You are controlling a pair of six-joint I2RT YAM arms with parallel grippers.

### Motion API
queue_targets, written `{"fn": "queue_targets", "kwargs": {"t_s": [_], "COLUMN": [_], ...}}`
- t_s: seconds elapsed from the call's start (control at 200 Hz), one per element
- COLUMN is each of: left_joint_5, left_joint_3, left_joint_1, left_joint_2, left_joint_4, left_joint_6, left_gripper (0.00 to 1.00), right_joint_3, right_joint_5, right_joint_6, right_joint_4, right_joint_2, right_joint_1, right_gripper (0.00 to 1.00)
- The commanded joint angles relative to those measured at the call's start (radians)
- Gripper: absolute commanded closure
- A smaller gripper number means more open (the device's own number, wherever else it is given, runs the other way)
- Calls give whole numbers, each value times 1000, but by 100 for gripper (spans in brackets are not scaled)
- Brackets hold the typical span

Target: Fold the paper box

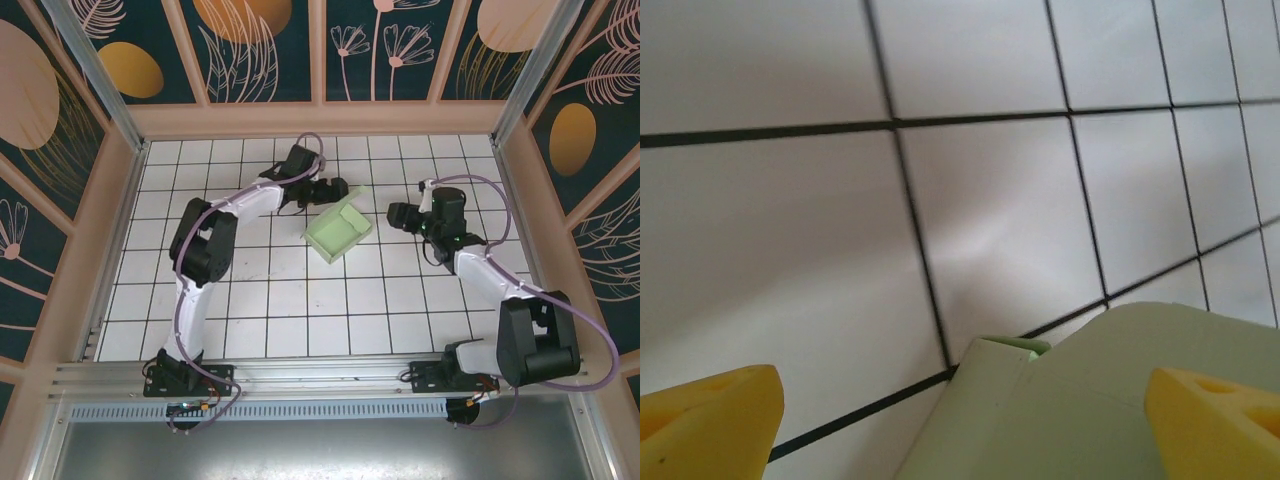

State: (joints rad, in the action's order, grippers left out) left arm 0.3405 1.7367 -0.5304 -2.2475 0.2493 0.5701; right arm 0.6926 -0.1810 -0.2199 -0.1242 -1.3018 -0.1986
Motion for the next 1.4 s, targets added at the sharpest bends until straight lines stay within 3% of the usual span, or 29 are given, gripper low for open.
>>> {"fn": "queue_targets", "kwargs": {"t_s": [0.0, 0.085, 0.135, 0.31, 0.505, 0.626, 0.771, 0.856, 0.931, 1.051, 1.136, 1.396], "left_joint_5": [149, 264, 271, 39, -243, -320, -414, -418, -391, -387, -361, -350], "left_joint_3": [101, 143, 144, 87, -143, -348, -597, -748, -892, -1065, -1128, -1212], "left_joint_1": [-29, -43, -44, -27, 47, 105, 113, 113, 109, 81, 48, -51], "left_joint_2": [-50, -72, -68, 28, 254, 401, 598, 708, 801, 908, 918, 885], "left_joint_4": [107, 123, 117, 72, -107, -208, -263, -299, -342, -420, -467, -624], "left_joint_6": [-111, -147, -145, -115, -32, 23, 28, 49, 73, 124, 154, 204], "left_gripper": [8, 4, 2, 1, 1, 1, 1, 1, 1, 1, 1, 1], "right_joint_3": [-21, -31, -42, -93, -122, -93, -16, 57, 129, 192, 244, 290], "right_joint_5": [-21, -36, -45, -83, -83, -21, 9, 6, 21, 39, 42, 62], "right_joint_6": [-24, -16, -12, -5, 38, 130, 184, 194, 211, 225, 232, 225], "right_joint_4": [-13, -14, -24, -94, -150, -120, -88, -34, 43, 106, 164, 236], "right_joint_2": [39, 46, 55, 106, 115, 68, -42, -126, -202, -266, -309, -392], "right_joint_1": [11, 14, 14, 13, -12, -87, -159, -170, -176, -175, -177, -179], "right_gripper": [26, 26, 27, 28, 29, 29, 31, 36, 49, 56, 62, 67]}}
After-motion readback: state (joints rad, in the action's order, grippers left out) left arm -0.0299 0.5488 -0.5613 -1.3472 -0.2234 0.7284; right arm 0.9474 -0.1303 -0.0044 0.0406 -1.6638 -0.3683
